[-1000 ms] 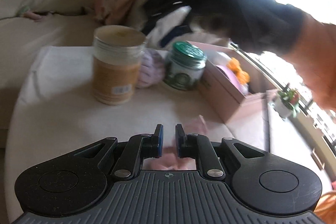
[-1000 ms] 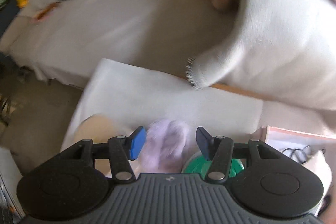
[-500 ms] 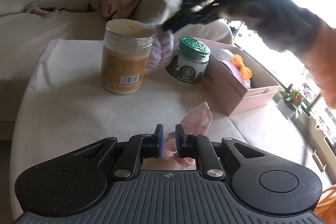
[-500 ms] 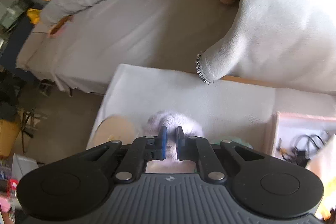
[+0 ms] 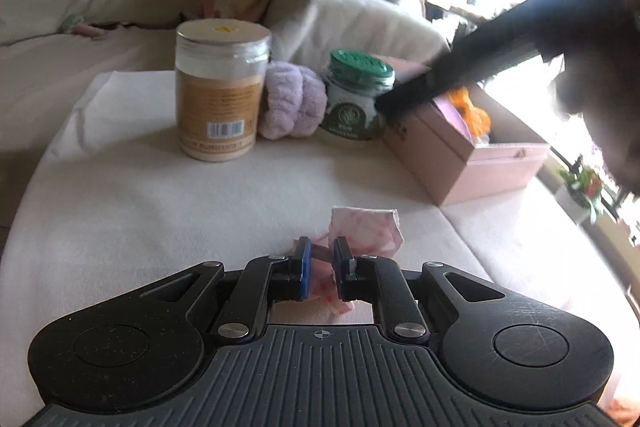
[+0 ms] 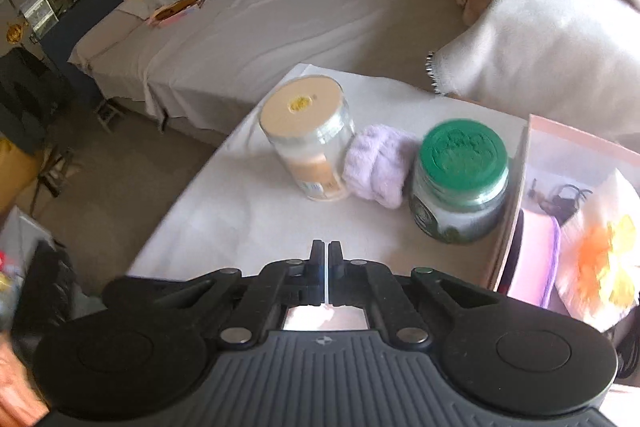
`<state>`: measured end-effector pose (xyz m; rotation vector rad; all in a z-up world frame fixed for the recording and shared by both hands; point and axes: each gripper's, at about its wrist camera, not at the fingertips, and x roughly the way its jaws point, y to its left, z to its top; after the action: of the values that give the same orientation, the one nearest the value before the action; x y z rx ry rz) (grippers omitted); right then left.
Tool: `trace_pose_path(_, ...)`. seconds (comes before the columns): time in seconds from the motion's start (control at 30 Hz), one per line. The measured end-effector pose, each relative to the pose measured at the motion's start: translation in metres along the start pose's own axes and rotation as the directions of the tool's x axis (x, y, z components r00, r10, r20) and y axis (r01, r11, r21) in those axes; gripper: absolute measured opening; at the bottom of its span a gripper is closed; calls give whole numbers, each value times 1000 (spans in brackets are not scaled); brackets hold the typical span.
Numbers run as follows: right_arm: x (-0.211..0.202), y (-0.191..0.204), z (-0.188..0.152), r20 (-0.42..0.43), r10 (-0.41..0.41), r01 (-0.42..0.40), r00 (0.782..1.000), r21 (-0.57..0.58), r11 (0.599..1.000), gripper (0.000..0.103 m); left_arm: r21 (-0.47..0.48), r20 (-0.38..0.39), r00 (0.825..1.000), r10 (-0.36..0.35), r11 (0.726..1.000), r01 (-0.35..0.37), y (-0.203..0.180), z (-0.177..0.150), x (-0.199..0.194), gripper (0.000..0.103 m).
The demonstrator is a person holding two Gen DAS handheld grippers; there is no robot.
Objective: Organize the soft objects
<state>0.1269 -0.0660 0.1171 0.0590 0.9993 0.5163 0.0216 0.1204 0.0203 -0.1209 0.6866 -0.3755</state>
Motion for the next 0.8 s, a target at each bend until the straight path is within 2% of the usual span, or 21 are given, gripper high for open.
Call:
trace_pose_path(0.07, 4, 6, -15, 67, -62, 66, 996, -60, 996, 12, -20, 22, 1000, 6, 1000, -5, 1, 0, -4, 14)
trace_pose_path(0.13, 4, 20, -28, 162, -145, 172, 976, -167, 971, 24, -19, 26, 1000, 17, 1000, -16, 1, 0, -8, 14)
trace_pose_path(0.2, 12, 35, -37, 269, -208, 285, 940, -288, 914, 53, -8, 35, 998, 47, 999, -47, 2, 0, -12, 14)
trace_pose_path(0.23, 19, 43, -41, 323, -244, 355, 914, -352, 866, 56, -8, 35, 997, 63, 998, -63, 3, -1, -13, 14)
trace_pose_path(0.3, 40, 56, -48, 394, -303, 472, 867, -460, 752, 57, -23, 23, 997, 76, 997, -75, 7, -2, -13, 14)
trace_pose_path(0.33, 46, 61, -48, 404, -325, 503, 855, -494, 709, 57, -32, 18, 997, 75, 997, -75, 9, -3, -13, 14)
trace_pose_path(0.43, 69, 71, -42, 395, -344, 522, 852, -596, 610, 57, -43, 8, 997, 78, 996, -77, 13, -5, -15, 14)
trace_pose_path(0.5, 85, 75, -37, 390, -369, 536, 843, -660, 526, 58, -51, 3, 998, 69, 996, -69, 16, -5, -15, 13)
trace_pose_path(0.53, 91, 77, -34, 387, -380, 538, 840, -680, 498, 58, -56, 0, 998, 64, 996, -64, 17, -5, -15, 13)
trace_pose_path(0.6, 101, 77, -26, 365, -388, 524, 846, -697, 488, 58, -60, -3, 998, 59, 996, -59, 18, -5, -15, 13)
trace_pose_path(0.67, 109, 75, -19, 328, -386, 496, 862, -704, 509, 57, -62, -7, 998, 61, 996, -62, 19, -5, -14, 13)
trace_pose_path(0.73, 112, 74, -18, 326, -393, 501, 860, -687, 527, 44, -67, -12, 998, 62, 996, -62, 20, -4, -15, 13)
trace_pose_path(0.77, 111, 74, -19, 314, -395, 495, 864, -679, 543, 29, -66, -12, 998, 61, 996, -62, 21, -4, -15, 13)
trace_pose_path(0.8, 108, 75, -20, 305, -389, 486, 869, -671, 560, 26, -66, -12, 998, 63, 996, -63, 20, -4, -15, 13)
